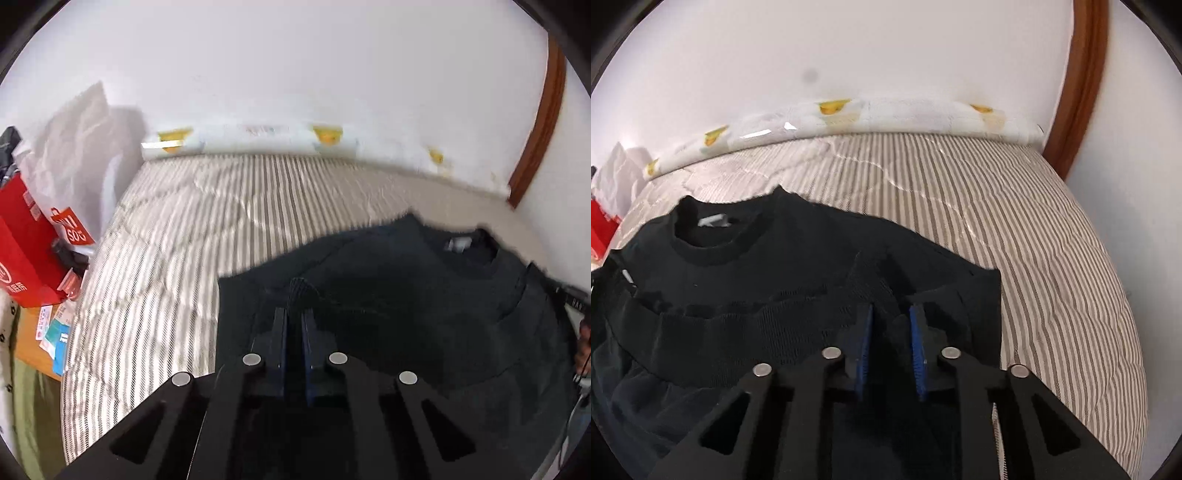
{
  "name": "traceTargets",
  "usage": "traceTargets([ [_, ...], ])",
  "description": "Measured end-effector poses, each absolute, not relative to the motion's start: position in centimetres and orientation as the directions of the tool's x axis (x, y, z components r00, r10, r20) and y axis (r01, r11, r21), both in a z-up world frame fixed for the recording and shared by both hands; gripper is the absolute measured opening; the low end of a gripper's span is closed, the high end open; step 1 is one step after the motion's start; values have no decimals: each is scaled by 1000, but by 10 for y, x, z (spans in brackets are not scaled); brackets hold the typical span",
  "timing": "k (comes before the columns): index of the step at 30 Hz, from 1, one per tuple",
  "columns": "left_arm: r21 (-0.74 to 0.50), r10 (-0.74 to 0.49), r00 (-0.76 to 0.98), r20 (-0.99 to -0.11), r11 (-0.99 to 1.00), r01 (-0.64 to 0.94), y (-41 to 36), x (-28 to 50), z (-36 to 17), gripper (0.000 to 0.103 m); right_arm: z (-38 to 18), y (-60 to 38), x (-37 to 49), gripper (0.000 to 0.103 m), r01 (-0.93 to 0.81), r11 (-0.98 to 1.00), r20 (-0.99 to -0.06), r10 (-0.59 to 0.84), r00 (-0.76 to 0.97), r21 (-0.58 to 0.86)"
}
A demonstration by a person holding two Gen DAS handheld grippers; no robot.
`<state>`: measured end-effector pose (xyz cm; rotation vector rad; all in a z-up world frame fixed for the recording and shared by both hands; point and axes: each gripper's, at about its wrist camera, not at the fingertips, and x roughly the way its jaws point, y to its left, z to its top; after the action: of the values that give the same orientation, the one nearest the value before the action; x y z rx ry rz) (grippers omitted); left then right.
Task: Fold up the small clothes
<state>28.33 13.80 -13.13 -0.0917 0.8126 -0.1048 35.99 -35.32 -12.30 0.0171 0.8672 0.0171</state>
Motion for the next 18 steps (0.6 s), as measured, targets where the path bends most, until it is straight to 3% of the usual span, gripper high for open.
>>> traceTargets([
  [6, -181, -148, 711, -687, 983, 30, 147, 295, -123, 7, -96, -389, 360, 16, 60, 977, -682, 98, 725, 204],
  [18, -126, -89, 629, -772, 992, -13, 135, 313, -154, 9, -142, -394, 386, 19, 96, 987, -771, 38, 636, 129],
])
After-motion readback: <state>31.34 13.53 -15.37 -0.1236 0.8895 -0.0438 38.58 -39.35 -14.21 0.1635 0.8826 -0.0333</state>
